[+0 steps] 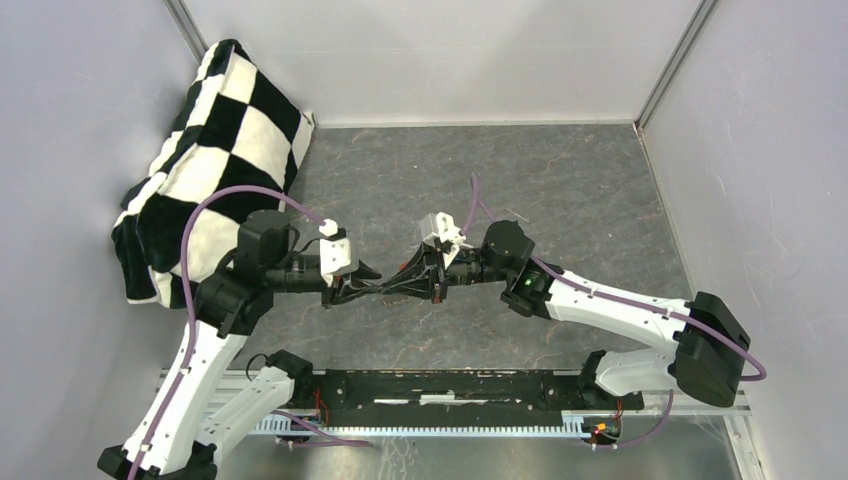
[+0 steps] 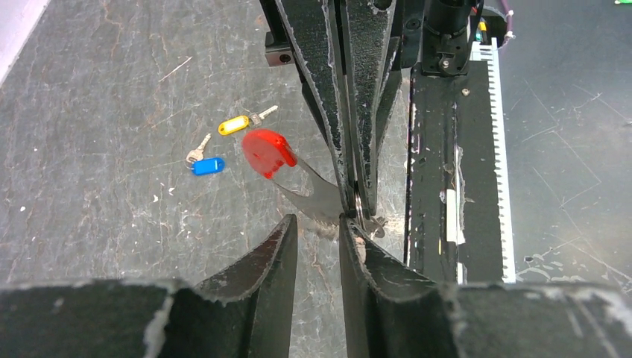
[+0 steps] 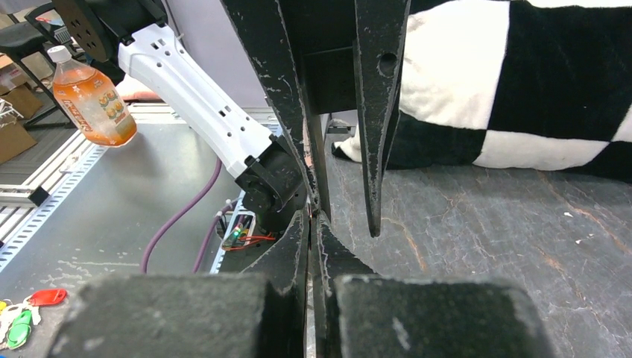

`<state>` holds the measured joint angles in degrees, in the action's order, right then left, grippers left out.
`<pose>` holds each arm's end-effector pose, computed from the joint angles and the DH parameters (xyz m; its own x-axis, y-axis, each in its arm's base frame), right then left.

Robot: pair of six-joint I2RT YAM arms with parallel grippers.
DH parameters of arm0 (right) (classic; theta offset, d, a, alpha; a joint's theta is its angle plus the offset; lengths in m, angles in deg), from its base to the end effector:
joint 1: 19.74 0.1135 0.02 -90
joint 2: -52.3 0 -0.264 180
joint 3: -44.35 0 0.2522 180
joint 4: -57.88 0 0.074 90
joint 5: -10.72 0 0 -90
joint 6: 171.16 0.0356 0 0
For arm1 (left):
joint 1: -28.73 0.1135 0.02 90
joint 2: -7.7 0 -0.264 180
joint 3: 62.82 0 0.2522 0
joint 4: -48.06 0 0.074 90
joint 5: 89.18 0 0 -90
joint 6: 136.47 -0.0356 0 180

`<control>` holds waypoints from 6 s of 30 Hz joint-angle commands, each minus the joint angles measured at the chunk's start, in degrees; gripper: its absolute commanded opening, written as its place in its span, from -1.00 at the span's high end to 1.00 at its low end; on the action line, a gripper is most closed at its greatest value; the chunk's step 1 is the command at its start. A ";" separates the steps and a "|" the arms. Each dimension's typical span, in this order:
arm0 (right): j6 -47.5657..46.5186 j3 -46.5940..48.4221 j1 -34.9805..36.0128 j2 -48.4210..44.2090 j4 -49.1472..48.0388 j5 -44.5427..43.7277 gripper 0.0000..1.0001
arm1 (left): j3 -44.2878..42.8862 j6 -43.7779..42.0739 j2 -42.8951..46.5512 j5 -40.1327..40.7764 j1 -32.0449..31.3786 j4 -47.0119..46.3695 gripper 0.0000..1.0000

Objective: Put the keys on the keyring
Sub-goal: Pick up the keyring from the center of the board, then adjust the key on the keyring.

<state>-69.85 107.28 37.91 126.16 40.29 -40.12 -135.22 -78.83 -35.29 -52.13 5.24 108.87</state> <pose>0.1389 0.2614 0.3311 -0.1334 0.0735 -0.9883 -0.9836 -0.1320 0.1230 0.1061 -0.0771 0.3676 0.0593 0.3258 -0.9436 0.9864 0.1263 0.1056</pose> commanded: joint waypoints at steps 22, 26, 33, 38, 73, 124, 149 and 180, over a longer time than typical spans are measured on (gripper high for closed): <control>-3.71 3.22 0.31 -1.08 1.82 -1.17 1.00 | -0.81 -5.03 -0.67 -2.16 0.16 8.02 0.06; -3.13 3.46 0.36 -0.66 1.23 -1.02 1.00 | -0.78 -3.27 -1.01 -2.92 0.11 6.44 0.07; -2.51 3.66 0.43 -0.17 1.12 -0.31 1.00 | -0.32 -0.48 -0.74 -3.07 0.18 2.76 0.33; -2.56 3.87 0.51 0.13 1.12 -0.14 1.00 | -0.44 1.42 -0.79 -3.85 0.14 1.52 0.36; -6.95 -1.35 -0.30 -7.71 3.54 2.38 0.14 | 2.73 -12.16 6.61 -6.09 0.16 -1.62 0.96; -14.39 -6.15 9.85 -13.51 -12.15 -21.98 0.34 | 9.52 33.50 5.01 -14.33 0.17 -39.83 0.96; -22.92 10.64 9.96 -8.88 27.20 -23.87 0.99 | -3.70 -11.49 -0.21 -7.91 0.19 0.51 0.10; -31.61 33.93 11.82 4.88 57.84 -20.80 0.99 | -4.98 -27.40 -4.15 -7.65 0.19 13.51 0.40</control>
<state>-100.38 137.07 48.95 130.43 97.42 -61.52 -140.07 -102.59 -39.18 -59.23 5.72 122.01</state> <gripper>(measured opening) 0.011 0.347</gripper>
